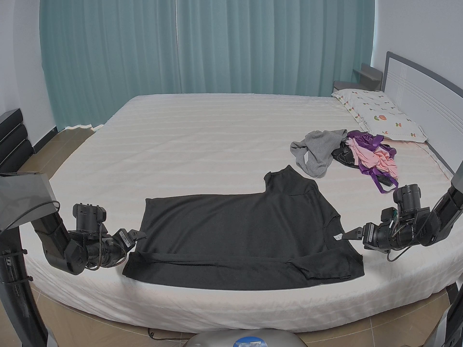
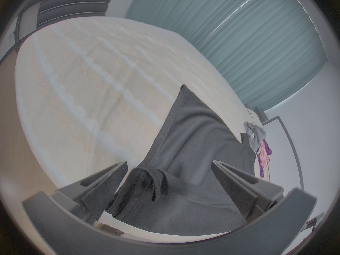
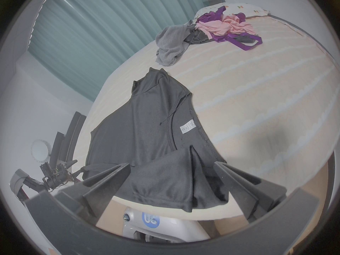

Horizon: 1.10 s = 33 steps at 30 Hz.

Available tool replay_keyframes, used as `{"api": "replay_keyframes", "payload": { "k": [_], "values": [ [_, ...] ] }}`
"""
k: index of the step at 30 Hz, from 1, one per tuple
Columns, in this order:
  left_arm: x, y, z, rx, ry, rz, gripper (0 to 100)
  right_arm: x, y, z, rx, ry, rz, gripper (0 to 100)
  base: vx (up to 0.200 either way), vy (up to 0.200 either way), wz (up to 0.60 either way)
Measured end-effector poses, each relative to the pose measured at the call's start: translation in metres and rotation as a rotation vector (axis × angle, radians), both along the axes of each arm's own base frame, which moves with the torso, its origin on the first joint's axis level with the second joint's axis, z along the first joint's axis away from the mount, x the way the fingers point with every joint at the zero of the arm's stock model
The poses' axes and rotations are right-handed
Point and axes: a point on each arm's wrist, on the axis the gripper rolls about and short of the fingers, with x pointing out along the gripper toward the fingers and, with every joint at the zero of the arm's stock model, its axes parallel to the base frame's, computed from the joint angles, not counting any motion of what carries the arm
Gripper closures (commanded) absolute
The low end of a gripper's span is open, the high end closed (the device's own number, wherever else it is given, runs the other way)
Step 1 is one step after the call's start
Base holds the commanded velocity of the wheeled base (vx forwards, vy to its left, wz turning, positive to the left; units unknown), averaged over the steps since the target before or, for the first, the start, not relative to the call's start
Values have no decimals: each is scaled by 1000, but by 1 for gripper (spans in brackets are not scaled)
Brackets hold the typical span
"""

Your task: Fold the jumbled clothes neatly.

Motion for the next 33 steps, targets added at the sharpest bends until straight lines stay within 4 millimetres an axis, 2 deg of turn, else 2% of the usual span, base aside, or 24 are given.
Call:
{"api": "replay_keyframes", "payload": {
  "k": [9, 13, 17, 23, 33],
  "values": [
    [-13, 5, 27, -84, -45, 83, 0, -25, 0, 12, 123, 31, -101, 0, 0, 0, 0],
    [-17, 4, 33, -107, -53, 98, 0, -32, 0, 15, 163, -1, -116, 0, 0, 0, 0],
    [-22, 3, 35, -121, -49, 104, 0, -40, 2, 13, 209, -20, -116, 0, 0, 0, 0],
    [-26, 1, 33, -136, -31, 110, 0, -45, 2, 3, 240, 20, -134, 0, 200, 0, 0],
    [-35, -2, 31, -130, -7, 96, 0, -48, 2, -5, 236, 57, -138, 0, 0, 0, 0]
  ]
}}
